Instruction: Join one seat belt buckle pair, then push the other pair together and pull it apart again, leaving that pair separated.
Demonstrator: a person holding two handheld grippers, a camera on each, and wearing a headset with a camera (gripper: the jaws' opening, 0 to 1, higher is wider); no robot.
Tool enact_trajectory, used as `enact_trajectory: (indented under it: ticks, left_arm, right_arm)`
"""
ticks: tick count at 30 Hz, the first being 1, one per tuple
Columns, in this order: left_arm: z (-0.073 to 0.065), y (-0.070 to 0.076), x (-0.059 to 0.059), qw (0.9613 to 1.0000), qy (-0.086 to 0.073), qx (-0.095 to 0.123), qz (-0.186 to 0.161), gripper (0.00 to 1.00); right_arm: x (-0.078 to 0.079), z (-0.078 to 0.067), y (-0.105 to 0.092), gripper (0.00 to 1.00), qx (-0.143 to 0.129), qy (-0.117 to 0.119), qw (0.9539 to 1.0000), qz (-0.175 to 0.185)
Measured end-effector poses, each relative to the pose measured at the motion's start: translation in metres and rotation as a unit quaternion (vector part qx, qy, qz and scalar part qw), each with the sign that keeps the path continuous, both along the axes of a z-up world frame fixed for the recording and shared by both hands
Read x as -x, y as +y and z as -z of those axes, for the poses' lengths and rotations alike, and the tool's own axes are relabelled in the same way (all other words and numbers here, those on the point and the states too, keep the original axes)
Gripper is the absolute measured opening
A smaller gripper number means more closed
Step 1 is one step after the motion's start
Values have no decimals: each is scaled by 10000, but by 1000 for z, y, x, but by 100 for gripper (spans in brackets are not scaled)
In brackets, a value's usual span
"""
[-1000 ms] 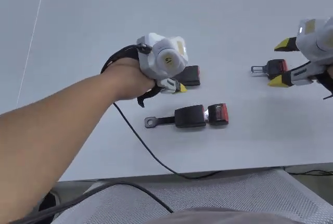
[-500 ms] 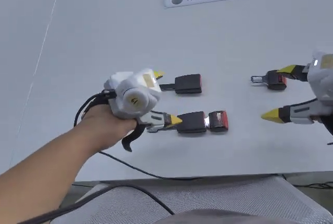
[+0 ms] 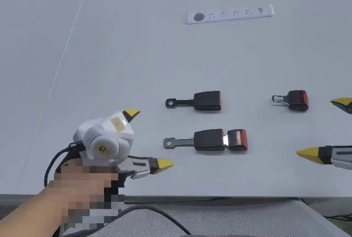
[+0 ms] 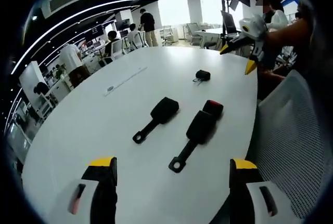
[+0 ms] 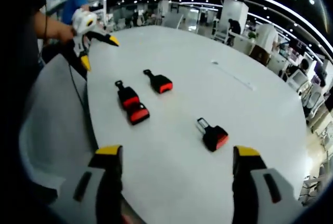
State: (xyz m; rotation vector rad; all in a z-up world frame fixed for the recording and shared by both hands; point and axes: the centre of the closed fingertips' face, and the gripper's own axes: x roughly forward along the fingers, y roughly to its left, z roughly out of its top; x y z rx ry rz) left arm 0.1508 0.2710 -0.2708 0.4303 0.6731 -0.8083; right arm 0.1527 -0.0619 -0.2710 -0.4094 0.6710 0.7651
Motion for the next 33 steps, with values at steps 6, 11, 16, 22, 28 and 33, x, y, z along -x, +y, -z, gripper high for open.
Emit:
enact_trajectory:
  ticks: [6, 11, 16, 22, 28, 33]
  left_arm:
    - [-9, 21, -7, 9983, -111, 5, -578, 100]
    - [-18, 18, -2, 9979, -64, 180, -612, 100]
    - [-24, 21, 3, 9972, -94, 268, -696, 100]
    - [-28, 24, 10, 9952, 10, 442, -868, 100]
    - [-30, 23, 17, 9955, 34, 415, -851, 100]
    - [-34, 20, 16, 9955, 12, 432, -847, 100]
  right_arm:
    - [-2, -11, -8, 100, -169, -11, 9991, 394]
    - [1, -12, -14, 100, -187, -21, 9986, 503]
    - [6, -10, -16, 100, -337, -27, 9974, 634]
    - [10, -11, -15, 100, -442, 15, 9962, 756]
    - [15, -13, -16, 100, -431, 12, 9968, 677]
    - [16, -14, -18, 100, -450, 25, 9963, 728]
